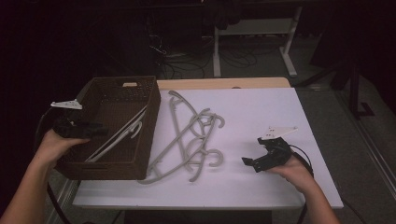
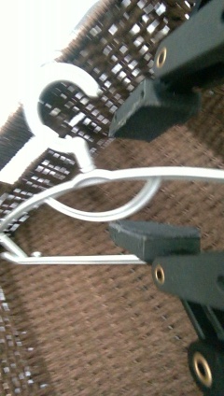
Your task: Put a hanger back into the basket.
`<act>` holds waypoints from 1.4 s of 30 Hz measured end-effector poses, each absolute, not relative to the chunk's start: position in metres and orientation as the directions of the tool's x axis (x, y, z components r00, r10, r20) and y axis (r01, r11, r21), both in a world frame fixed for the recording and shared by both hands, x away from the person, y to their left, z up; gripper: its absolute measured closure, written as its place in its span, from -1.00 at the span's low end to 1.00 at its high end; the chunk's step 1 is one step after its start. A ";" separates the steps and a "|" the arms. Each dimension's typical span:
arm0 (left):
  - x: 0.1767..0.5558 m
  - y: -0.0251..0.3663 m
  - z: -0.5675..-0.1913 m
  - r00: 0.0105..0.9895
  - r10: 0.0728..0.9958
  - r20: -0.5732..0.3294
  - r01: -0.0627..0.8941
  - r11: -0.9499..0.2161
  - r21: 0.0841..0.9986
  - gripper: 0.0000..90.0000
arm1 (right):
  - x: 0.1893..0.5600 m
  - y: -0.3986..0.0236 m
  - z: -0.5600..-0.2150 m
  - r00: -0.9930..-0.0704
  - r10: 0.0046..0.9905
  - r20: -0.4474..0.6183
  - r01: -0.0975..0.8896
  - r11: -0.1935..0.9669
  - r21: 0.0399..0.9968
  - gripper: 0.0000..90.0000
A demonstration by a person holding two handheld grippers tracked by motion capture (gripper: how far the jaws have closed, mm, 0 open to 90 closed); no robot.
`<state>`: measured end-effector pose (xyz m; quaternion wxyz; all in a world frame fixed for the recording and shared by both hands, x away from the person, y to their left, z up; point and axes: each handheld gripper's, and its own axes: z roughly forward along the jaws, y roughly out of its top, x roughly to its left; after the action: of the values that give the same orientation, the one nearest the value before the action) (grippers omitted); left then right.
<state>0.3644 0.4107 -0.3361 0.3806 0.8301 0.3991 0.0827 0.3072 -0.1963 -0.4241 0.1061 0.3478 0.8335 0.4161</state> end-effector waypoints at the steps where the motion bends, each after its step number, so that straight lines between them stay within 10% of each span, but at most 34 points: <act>1: 0.364 0.408 -0.334 0.667 0.726 -0.169 0.596 -0.383 0.706 -0.06 | 0.307 -0.196 -0.424 -0.736 0.668 0.113 0.492 0.412 0.767 -1.00; 42: 0.340 0.180 -0.333 0.822 0.544 -0.170 0.442 -0.421 0.792 -0.26 | 0.308 -0.192 -0.426 -0.757 0.645 0.102 0.476 0.437 0.763 -1.00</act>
<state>0.3401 0.1799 -0.3326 0.4513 0.8410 0.2931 0.0562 0.3082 -0.1923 -0.4263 0.1026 0.3330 0.8415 0.4128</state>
